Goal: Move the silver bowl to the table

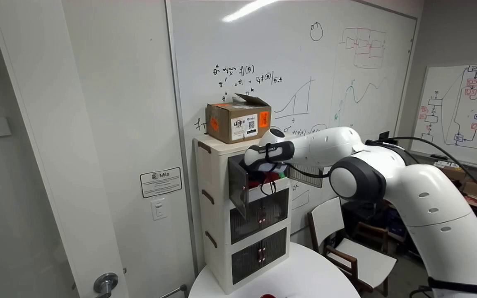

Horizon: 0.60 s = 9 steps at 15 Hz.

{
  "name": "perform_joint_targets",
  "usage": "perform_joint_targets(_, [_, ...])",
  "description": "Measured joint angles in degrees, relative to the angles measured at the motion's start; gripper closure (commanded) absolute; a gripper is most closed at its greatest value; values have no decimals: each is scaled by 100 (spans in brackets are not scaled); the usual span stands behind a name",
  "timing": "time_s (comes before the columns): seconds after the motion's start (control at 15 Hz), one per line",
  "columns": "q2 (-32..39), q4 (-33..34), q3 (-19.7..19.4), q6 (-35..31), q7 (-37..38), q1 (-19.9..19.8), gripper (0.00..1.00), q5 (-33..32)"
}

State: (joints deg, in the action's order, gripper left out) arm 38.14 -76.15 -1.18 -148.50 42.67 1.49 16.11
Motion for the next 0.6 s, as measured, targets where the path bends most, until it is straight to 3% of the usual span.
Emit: perform_joint_targets(0.6, [-107, -68, -149, -410, 768, -2, 97, 12])
